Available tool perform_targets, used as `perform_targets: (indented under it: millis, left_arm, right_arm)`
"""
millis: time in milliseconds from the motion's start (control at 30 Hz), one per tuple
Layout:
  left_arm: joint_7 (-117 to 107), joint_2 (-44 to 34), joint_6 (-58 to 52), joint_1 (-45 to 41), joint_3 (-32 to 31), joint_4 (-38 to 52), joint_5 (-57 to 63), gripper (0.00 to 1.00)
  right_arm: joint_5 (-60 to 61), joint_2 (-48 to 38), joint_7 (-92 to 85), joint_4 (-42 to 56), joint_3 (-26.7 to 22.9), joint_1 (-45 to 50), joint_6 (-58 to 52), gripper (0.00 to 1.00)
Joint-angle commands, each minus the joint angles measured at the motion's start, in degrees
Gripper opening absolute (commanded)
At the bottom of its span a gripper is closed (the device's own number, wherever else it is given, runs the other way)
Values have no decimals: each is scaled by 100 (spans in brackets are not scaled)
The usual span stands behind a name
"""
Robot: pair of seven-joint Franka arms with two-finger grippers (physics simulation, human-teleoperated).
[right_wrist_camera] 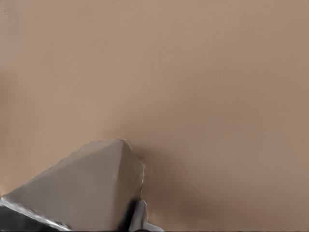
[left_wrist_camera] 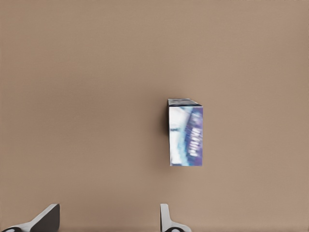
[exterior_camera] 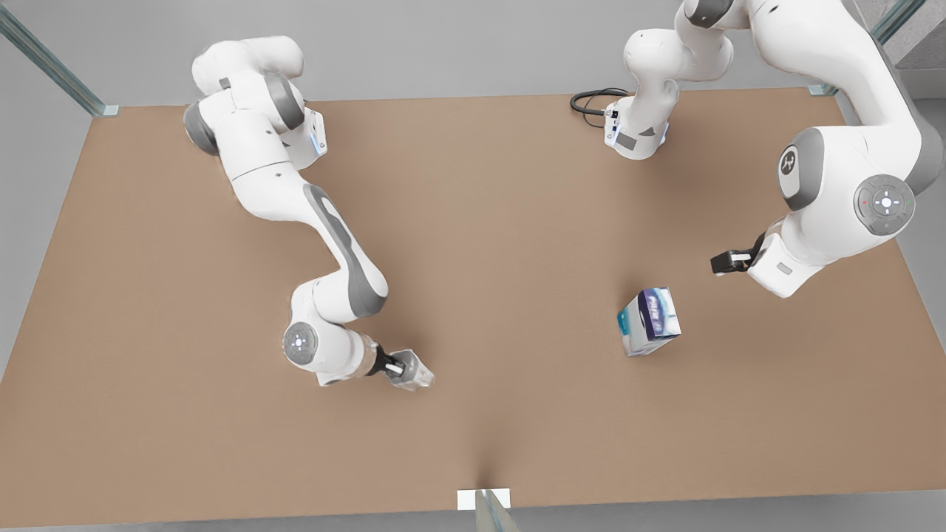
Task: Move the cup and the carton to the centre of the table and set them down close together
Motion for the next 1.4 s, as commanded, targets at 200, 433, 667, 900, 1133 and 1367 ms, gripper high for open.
perform_targets:
  millis: [200,433,667,900,1133,1367]
  left_arm:
    - [53,-27,-26,15,-4,132,238,100]
    - [-993,-27,-510,-46,-558,685,186,100]
    - [-1318,281,378,-266,-575,615,1,100]
    - [-642,562,1002,-529,-549,615,-17,100]
    - [176,738,1002,86,-540,589,-25,100]
    - [-18,589,1608,-11,-531,-307,-122,100]
  right_arm:
    - [1777,894,35,723,-1597,1469,31,21]
    - [1777,973,27,811,-1694,1496,40,100]
    - [1786,973,27,811,-1685,1487,31,100]
    - [1786,832,27,802,-1676,1584,-39,100]
    - [1725,226,27,600,-1685,1584,-57,100]
    - [-3364,-3404,-3586,-560,-129,-921,-3511,100]
